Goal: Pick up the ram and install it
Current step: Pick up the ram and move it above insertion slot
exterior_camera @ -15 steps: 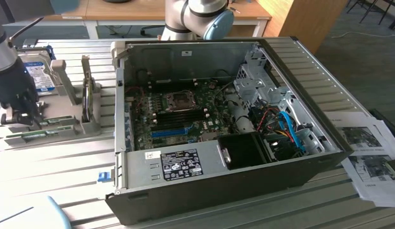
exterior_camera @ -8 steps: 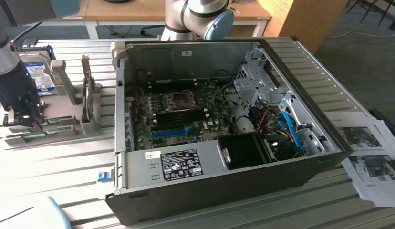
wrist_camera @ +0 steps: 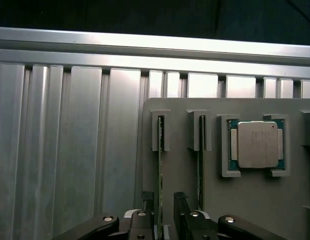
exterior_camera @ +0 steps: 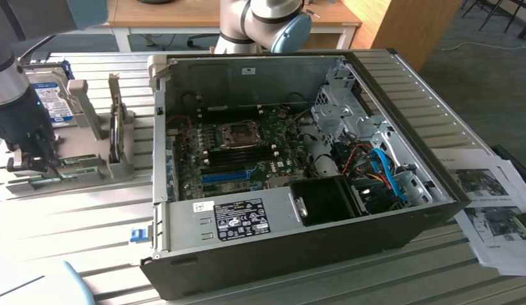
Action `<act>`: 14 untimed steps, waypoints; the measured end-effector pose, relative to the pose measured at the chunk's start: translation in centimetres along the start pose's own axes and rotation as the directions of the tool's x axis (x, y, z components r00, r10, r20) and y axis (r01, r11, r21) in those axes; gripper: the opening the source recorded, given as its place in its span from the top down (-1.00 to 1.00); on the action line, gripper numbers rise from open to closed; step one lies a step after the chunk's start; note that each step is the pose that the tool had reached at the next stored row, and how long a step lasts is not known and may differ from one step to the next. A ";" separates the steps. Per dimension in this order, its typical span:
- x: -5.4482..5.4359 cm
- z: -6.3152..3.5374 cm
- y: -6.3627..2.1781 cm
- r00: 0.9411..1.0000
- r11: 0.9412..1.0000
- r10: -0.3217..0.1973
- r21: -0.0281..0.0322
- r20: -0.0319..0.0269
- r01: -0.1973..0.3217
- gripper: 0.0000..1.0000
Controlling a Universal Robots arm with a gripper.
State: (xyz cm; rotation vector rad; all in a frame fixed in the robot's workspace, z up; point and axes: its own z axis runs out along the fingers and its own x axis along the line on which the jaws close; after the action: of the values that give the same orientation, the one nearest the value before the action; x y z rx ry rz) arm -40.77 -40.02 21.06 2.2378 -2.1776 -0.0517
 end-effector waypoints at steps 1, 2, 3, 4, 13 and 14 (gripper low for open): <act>0.0 0.09 0.00 1.000 1.000 0.000 0.000 0.000 0.000 0.42; 0.0 0.17 0.00 1.000 1.000 0.000 0.000 0.000 0.000 0.42; 0.0 0.25 -0.01 1.000 1.000 0.000 0.000 0.000 0.000 0.42; 0.0 0.32 -0.01 1.000 1.000 0.000 0.000 0.000 0.000 0.42; 0.0 0.38 -0.31 1.000 1.000 0.000 0.000 0.000 0.000 0.42; 0.0 0.37 -0.47 1.000 1.000 0.000 0.000 0.000 0.000 0.42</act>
State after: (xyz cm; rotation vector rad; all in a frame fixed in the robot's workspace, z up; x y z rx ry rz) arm -40.31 -40.02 20.67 2.2379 -2.1776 -0.0516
